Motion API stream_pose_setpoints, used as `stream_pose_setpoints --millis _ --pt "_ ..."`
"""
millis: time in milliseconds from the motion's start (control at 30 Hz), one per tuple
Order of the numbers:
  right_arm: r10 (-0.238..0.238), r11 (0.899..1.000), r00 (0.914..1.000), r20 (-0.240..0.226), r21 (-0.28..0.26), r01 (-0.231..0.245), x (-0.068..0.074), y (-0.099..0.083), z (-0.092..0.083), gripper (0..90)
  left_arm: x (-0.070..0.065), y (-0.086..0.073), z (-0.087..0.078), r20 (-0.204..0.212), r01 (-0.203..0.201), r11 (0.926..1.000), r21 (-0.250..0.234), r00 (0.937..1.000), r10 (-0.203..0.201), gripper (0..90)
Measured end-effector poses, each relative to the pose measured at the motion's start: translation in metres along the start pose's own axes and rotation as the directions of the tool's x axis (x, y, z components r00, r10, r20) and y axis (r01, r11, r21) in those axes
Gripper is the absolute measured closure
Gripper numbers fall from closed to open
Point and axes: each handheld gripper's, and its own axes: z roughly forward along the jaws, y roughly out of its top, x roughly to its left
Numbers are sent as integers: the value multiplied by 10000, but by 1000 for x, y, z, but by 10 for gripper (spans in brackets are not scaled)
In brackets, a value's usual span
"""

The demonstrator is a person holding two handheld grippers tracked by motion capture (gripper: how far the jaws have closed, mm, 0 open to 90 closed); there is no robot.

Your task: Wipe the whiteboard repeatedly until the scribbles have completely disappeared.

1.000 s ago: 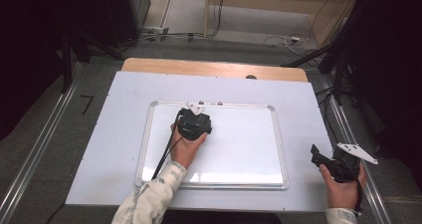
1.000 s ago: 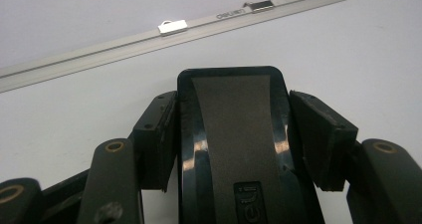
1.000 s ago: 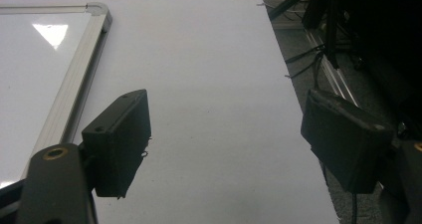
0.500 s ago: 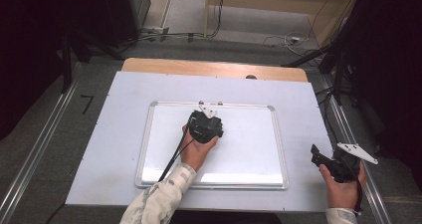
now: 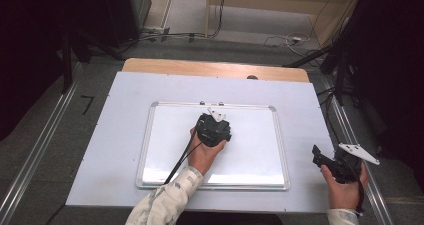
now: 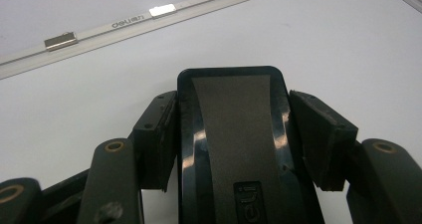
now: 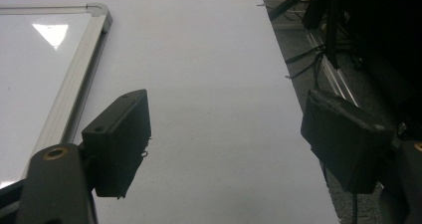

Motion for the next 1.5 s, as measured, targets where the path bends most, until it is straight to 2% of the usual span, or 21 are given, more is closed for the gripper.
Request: stream_pose_setpoints --millis 333,633,767,1000,1100,1500 --pt "5 10000 10000 -17 4 -5 0 0 0 186 -18 -2 0 338 -228 9997 0 9992 227 398" --pt "71 10000 10000 -12 -13 -71 -2 0 0 186 -20 -5 -5 323 -159 9999 47 9994 157 396" --pt "73 10000 10000 -4 10 -73 -3 0 0 186 -15 -7 -9 424 92 9999 60 9991 -95 397" --pt "19 10000 10000 -5 44 -19 -1 0 2 186 0 -13 -20 357 432 9991 42 9984 -433 397" --pt "-8 10000 10000 -22 69 8 0 0 2 186 6 -15 -26 323 638 9979 -103 9975 -635 396" --pt "-130 9999 9999 -46 69 131 3 1 4 185 25 -11 -60 238 1032 9929 -590 9945 -1019 396"
